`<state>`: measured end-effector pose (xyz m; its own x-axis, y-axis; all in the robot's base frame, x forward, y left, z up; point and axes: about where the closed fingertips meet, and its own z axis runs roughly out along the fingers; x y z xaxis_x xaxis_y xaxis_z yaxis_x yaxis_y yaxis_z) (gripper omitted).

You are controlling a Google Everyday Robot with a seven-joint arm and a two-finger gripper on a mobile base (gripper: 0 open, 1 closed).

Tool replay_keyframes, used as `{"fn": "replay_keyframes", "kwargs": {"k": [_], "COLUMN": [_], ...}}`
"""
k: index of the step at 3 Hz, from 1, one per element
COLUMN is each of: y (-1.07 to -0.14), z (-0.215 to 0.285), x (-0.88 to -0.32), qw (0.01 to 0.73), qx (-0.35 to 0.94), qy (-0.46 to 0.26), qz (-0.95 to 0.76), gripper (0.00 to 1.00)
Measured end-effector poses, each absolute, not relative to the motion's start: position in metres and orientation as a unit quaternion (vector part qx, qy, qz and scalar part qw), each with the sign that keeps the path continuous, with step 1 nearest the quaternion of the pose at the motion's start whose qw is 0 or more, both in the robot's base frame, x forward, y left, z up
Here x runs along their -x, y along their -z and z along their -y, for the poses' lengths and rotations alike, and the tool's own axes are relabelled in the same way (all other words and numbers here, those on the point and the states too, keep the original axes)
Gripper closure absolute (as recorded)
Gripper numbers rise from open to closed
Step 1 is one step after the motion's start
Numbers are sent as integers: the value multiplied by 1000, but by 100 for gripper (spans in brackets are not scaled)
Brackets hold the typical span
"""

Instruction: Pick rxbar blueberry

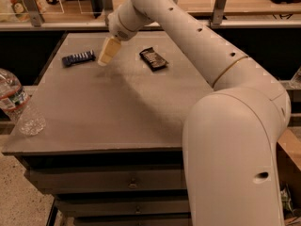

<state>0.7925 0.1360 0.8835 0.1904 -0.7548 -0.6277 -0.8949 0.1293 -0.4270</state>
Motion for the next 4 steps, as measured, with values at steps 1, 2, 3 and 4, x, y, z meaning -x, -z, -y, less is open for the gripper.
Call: {"fn": "replay_keyframes", "kwargs": {"k": [1, 2, 3, 4], "y": [-884, -881, -879, -875], "z": [-158, -174, -184, -193], "x": [-783, -781, -780, -778], "qw": [412, 398, 383, 371], "qx": [659, 664, 661, 657], "qy": [-107, -120, -141, -175], "qz": [-621, -622, -629, -632], "gripper": [0, 0, 0, 0]}}
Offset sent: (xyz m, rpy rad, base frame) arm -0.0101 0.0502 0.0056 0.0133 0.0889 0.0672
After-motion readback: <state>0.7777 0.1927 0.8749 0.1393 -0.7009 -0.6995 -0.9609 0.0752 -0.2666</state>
